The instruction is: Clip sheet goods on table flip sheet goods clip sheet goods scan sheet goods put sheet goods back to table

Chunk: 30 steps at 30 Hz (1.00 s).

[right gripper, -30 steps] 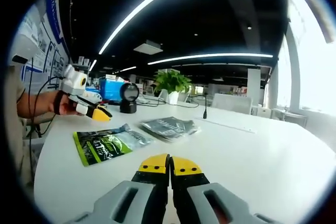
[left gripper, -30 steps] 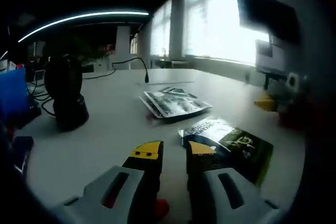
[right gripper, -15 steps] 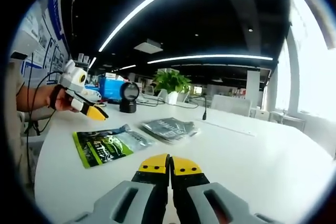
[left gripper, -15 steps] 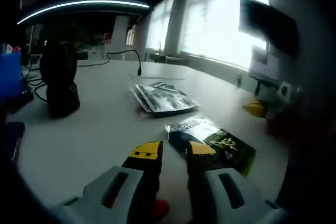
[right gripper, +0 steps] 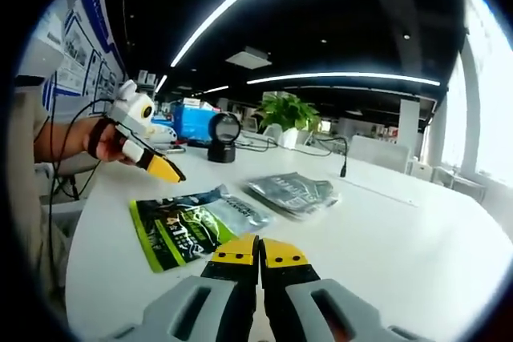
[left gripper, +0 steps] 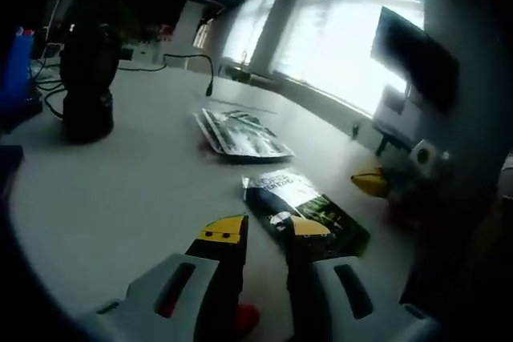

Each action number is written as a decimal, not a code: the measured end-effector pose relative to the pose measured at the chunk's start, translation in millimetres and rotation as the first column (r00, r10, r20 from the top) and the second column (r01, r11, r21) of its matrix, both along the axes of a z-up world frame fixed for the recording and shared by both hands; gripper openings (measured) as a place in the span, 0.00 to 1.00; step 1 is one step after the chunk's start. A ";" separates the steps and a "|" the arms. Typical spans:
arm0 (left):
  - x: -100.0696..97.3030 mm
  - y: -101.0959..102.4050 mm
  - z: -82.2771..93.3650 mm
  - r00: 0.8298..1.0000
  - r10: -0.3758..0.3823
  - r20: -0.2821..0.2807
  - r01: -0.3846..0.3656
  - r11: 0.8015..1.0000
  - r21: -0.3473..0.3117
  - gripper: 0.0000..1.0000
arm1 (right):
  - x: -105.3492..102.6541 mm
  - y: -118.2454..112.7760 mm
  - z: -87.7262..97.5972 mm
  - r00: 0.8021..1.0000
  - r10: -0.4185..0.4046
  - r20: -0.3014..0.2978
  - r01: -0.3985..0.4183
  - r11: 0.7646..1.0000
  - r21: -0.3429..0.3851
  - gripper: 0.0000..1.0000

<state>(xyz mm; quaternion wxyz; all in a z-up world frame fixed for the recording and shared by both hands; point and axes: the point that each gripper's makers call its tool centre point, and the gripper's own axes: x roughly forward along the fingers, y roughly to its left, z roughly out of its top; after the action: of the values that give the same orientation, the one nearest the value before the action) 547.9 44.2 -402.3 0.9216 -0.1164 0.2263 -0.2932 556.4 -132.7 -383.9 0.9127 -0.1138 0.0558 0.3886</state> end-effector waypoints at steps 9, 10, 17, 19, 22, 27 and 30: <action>-6.9 -9.1 2.4 0.994 -0.058 -0.096 0.045 0.991 -0.126 0.14 | -1.4 11.6 2.5 0.999 0.045 -0.003 -0.045 0.999 -0.014 0.00; -6.3 -9.0 1.4 0.993 -0.060 -0.106 0.046 0.991 -0.129 0.14 | -1.4 12.1 2.9 0.999 0.048 -0.006 -0.048 0.999 -0.010 0.00; -6.3 -10.8 -6.2 0.981 -0.085 -0.173 0.060 0.988 -0.145 0.15 | -0.8 19.8 -3.1 0.996 0.082 -0.022 -0.083 0.996 -0.033 0.00; -7.7 -13.1 -5.0 0.978 -0.098 -0.182 0.070 0.986 -0.152 0.15 | -0.6 21.2 -6.2 0.996 0.089 -0.029 -0.090 0.995 -0.041 0.00; -9.7 -16.0 -2.3 0.968 -0.121 -0.218 0.081 0.979 -0.186 0.15 | 0.0 22.3 -9.8 0.995 0.093 -0.038 -0.095 0.994 -0.052 0.00; -15.0 -17.0 -6.4 0.953 -0.133 -0.273 0.089 0.981 -0.170 0.17 | -0.8 24.1 -11.1 0.993 0.109 -0.042 -0.111 0.992 -0.059 0.00; -21.6 -22.3 -6.1 0.940 -0.158 -0.302 0.109 0.979 -0.172 0.17 | -1.8 26.0 -13.5 0.991 0.131 -0.041 -0.133 0.988 -0.077 0.00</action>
<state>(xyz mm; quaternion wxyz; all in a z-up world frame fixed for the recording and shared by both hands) 526.3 21.9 -408.4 0.8401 -0.2162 0.3544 -0.3491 554.5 -106.7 -397.4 0.8785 -0.1463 0.0799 0.4476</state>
